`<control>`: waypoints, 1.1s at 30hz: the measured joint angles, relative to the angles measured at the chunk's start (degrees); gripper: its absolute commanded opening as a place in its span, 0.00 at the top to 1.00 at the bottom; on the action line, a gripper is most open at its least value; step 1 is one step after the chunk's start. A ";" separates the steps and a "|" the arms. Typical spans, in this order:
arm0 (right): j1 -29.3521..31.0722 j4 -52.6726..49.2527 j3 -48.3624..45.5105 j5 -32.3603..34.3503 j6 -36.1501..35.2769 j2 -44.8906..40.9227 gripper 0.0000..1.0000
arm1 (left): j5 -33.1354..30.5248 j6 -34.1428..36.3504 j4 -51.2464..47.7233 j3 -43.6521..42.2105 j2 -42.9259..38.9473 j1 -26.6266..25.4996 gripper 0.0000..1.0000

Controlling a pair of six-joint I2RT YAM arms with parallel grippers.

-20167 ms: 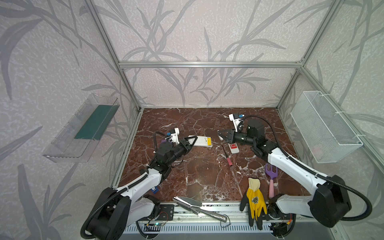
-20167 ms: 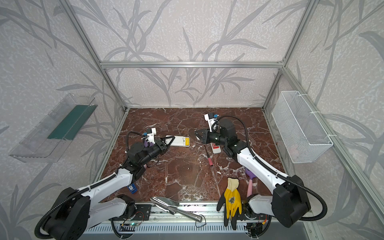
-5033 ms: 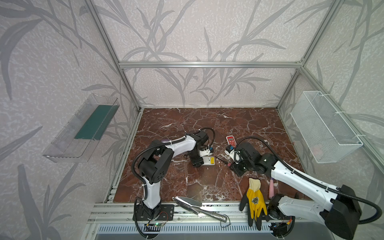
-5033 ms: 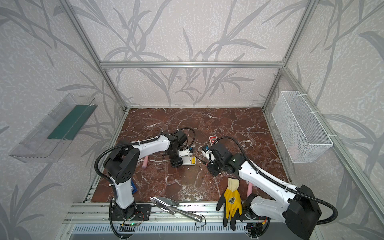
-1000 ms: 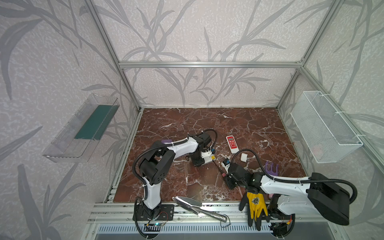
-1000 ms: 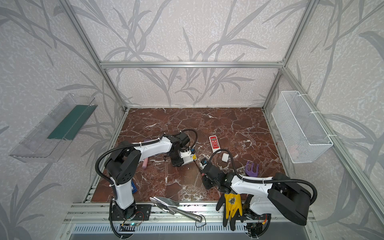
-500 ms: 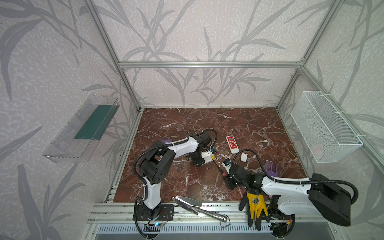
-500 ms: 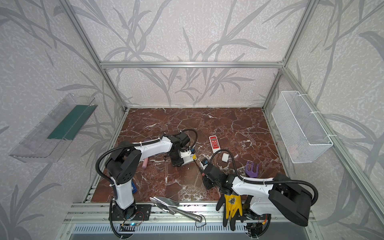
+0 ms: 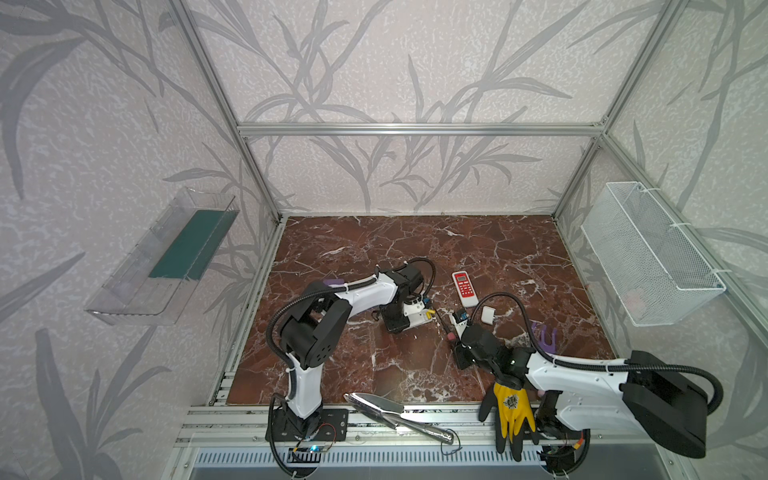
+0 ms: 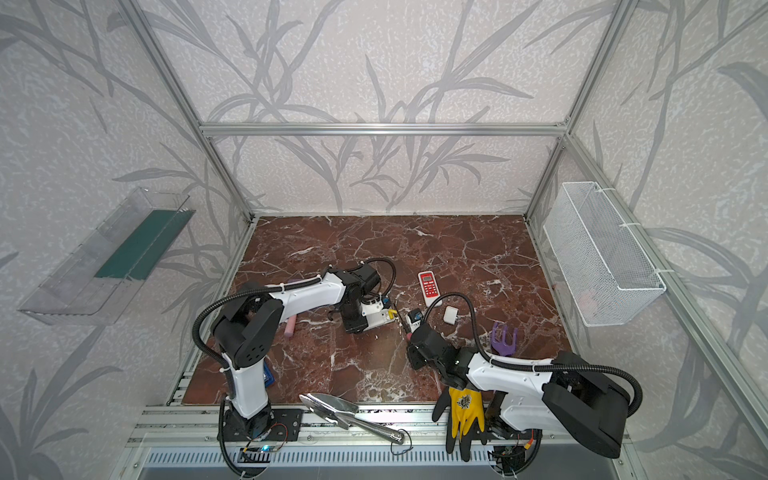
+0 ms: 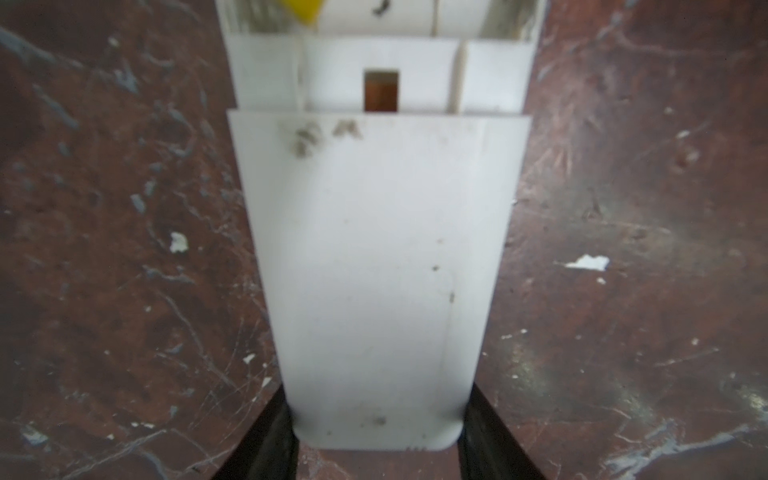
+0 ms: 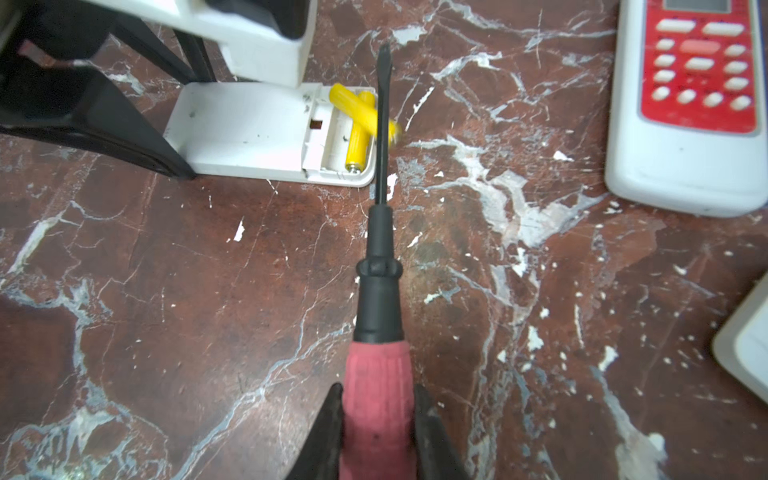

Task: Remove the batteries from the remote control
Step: 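Pry one yellow battery out of the compartment with the screwdriver tip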

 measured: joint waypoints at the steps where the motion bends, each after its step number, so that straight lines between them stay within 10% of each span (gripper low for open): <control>1: 0.00 0.09 0.00 0.20 0.15 0.00 1.00 | 0.00 0.24 -0.02 0.04 0.02 0.00 0.57; 33: -0.26 -12.15 5.38 -5.03 2.73 -1.31 1.00 | -0.98 -5.09 -3.48 3.06 2.10 -0.92 0.52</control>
